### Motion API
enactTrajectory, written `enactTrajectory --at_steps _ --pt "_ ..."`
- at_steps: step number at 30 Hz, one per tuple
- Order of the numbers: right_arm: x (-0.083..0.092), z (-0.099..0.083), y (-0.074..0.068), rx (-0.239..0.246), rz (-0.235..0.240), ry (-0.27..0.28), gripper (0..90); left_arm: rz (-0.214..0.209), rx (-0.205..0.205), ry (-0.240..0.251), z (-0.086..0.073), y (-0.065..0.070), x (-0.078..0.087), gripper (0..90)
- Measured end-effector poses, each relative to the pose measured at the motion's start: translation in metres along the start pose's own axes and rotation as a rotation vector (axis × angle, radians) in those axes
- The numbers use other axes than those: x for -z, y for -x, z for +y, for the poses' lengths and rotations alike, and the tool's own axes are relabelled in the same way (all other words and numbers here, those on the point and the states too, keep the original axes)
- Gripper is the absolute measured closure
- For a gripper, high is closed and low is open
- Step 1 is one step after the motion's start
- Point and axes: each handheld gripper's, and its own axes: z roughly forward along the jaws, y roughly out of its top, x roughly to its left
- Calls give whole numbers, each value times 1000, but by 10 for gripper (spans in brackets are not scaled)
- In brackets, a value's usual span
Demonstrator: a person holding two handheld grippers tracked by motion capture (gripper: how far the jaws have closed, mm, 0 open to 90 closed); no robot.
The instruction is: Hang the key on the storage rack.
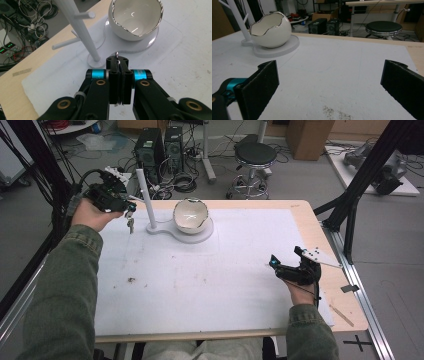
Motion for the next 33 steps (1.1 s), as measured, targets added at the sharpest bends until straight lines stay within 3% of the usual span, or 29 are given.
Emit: enactTrajectory --at_steps 13,33 --pt "1 0 1 -5 1 6 6 22 -32 44 29 9 9 881" --pt "3 0 2 -12 6 6 6 80 13 114 44 -4 14 881"
